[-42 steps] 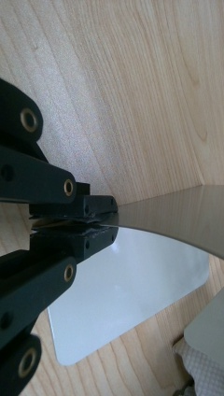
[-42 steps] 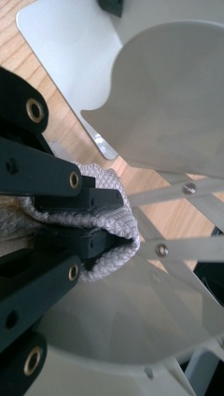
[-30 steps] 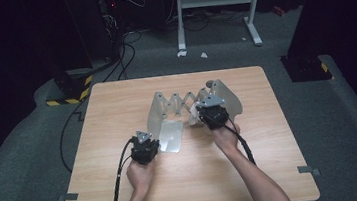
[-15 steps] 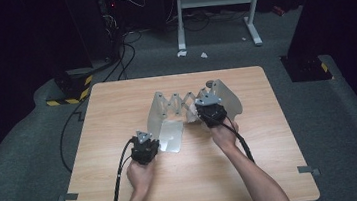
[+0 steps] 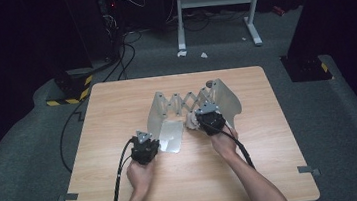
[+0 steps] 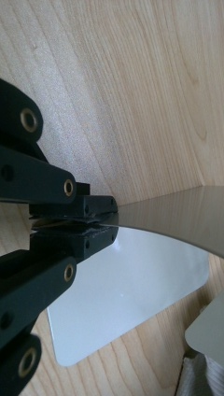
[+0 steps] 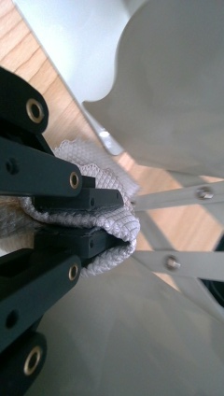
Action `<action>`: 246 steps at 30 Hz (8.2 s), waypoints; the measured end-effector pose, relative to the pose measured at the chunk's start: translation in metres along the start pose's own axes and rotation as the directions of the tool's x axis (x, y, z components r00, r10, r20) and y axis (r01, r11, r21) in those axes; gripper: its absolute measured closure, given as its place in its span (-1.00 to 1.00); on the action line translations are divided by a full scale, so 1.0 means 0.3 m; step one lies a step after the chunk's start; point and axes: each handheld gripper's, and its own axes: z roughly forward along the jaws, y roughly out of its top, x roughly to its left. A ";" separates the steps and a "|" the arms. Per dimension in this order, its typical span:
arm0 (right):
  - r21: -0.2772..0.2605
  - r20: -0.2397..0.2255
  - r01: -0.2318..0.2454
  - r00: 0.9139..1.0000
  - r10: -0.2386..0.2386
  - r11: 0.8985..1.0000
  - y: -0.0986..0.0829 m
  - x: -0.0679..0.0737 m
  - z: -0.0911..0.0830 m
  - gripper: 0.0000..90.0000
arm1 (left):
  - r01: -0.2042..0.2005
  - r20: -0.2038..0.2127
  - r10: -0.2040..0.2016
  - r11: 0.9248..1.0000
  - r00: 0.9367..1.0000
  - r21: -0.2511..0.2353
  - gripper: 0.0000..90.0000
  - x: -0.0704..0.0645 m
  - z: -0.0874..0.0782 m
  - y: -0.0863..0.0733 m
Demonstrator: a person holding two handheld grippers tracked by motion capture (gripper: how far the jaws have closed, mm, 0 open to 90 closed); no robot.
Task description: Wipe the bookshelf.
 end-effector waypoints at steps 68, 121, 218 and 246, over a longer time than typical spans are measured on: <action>-0.075 -0.179 -0.145 0.975 0.130 0.987 0.169 -0.003 0.030 0.86 | -0.013 -0.001 0.013 1.000 1.000 0.002 0.89 -0.003 0.000 -0.001; -0.114 -0.290 -0.155 0.950 0.117 0.981 0.058 0.057 -0.114 0.85 | -0.041 -0.028 0.041 0.999 0.999 0.003 0.88 -0.015 0.000 0.000; 0.000 -0.066 -0.151 0.986 0.151 0.989 0.095 -0.015 0.071 0.85 | -0.026 -0.010 0.027 1.000 1.000 0.005 0.87 -0.004 0.001 0.001; 0.016 -0.017 -0.139 0.990 0.139 0.990 0.062 -0.006 0.077 0.85 | -0.029 -0.016 0.029 1.000 0.999 0.002 0.87 -0.008 0.001 0.001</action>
